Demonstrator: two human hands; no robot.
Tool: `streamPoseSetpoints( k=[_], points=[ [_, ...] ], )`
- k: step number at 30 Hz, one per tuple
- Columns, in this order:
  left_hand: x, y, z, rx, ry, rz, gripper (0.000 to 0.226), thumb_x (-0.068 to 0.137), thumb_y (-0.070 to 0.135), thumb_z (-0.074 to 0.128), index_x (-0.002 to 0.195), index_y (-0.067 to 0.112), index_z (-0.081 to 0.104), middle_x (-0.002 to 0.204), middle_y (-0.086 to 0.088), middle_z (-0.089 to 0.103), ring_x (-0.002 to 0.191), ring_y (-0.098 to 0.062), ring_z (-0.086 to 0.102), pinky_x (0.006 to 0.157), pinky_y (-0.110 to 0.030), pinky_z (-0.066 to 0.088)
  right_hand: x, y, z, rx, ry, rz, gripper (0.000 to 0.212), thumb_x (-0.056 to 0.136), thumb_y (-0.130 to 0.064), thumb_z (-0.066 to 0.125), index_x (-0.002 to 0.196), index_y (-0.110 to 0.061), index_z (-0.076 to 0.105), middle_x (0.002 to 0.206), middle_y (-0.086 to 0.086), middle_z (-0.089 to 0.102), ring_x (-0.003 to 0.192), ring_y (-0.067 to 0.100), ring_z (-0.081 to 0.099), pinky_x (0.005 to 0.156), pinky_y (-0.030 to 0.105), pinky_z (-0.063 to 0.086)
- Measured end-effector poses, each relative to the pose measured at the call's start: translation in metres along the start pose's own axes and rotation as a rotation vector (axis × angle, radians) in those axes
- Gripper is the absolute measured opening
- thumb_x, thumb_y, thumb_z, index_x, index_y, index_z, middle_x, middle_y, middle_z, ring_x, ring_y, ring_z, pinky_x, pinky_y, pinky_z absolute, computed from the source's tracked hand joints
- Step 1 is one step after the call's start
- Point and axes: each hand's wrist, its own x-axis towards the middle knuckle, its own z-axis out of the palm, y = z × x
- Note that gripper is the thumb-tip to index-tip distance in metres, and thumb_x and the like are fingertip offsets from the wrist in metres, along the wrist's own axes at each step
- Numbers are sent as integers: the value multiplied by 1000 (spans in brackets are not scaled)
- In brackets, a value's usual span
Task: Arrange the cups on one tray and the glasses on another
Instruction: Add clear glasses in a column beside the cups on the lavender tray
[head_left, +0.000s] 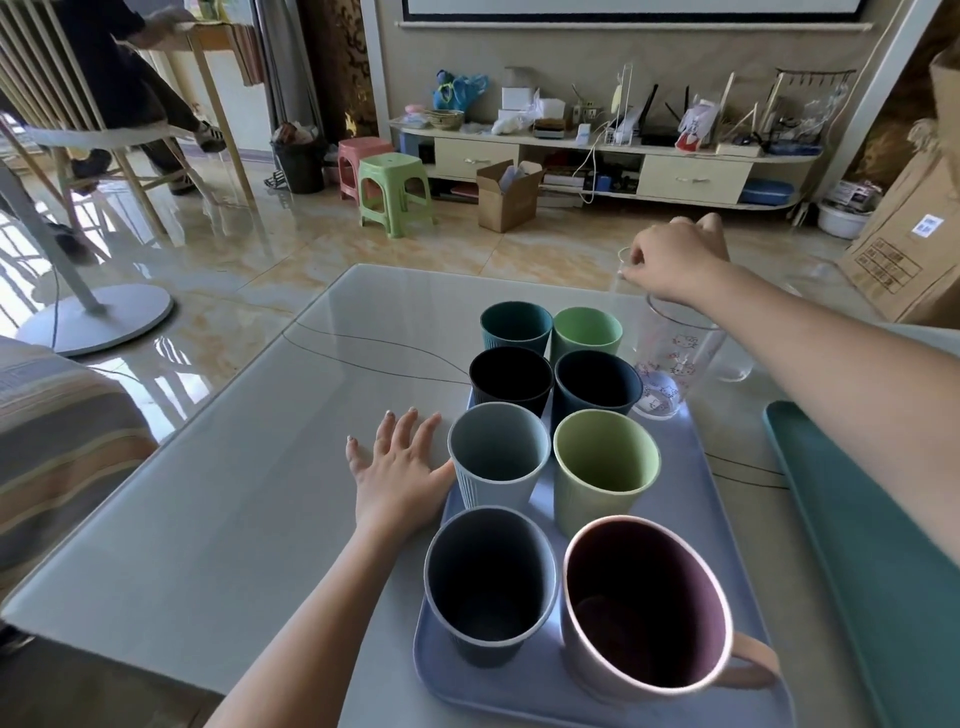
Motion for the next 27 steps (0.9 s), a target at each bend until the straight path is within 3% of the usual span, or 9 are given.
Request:
streamPoseSetpoints(
  k=[4, 6, 9, 11, 16, 22, 27],
  points=[
    [0, -1, 1, 14, 3, 1, 87, 63, 70, -5, 144, 44, 14, 158, 11, 9, 147, -12, -6, 114, -52, -14, 16, -7, 13, 9, -63, 78, 16, 87, -31, 57, 84, -18, 66, 82, 2, 61, 93, 26, 52, 88, 40, 27],
    [0, -1, 2, 23, 3, 5, 86, 64, 71, -5, 144, 44, 12, 158, 11, 8, 146, -13, -7, 113, -52, -15, 21, -8, 17, 31, -77, 119, 14, 87, -21, 56, 89, -15, 68, 91, 2, 66, 101, 26, 54, 97, 42, 28],
    [1, -2, 2, 23, 0, 2, 86, 64, 71, -5, 144, 44, 11, 158, 11, 7, 146, -13, -7, 113, -52, -15, 27, -8, 17, 78, -58, 128, 16, 89, -19, 54, 92, -17, 70, 101, 2, 69, 104, 25, 55, 97, 40, 27],
    [0, 0, 1, 21, 1, 1, 87, 63, 70, -6, 144, 44, 12, 158, 11, 8, 146, -13, -7, 114, -52, -14, 28, -7, 13, 139, 13, 128, 20, 92, -17, 51, 85, -19, 70, 96, -1, 70, 99, 23, 55, 92, 38, 27],
    [-2, 2, 0, 12, -2, 2, 89, 61, 69, -6, 144, 44, 13, 158, 11, 9, 147, -12, -6, 115, -52, -13, 22, -7, -13, 306, 265, 36, 16, 94, -16, 52, 90, -10, 66, 90, 8, 68, 81, 23, 48, 101, 40, 30],
    [-3, 2, -8, 26, -35, 3, 81, 71, 66, 7, 146, 38, 15, 159, 9, 8, 147, -13, -6, 115, -53, -11, -19, 9, -48, 342, 577, -149, 10, 90, -17, 57, 92, -12, 66, 88, 9, 71, 84, 28, 62, 90, 37, 42],
    [-14, 1, -13, 157, -139, 83, 103, 55, 77, -10, 149, 35, -1, 159, 2, -7, 147, -18, -11, 115, -53, -9, -86, 42, -91, 502, 682, -213, 9, 88, -12, 59, 91, -12, 67, 88, 3, 71, 84, 19, 63, 78, 32, 51]
  ],
)
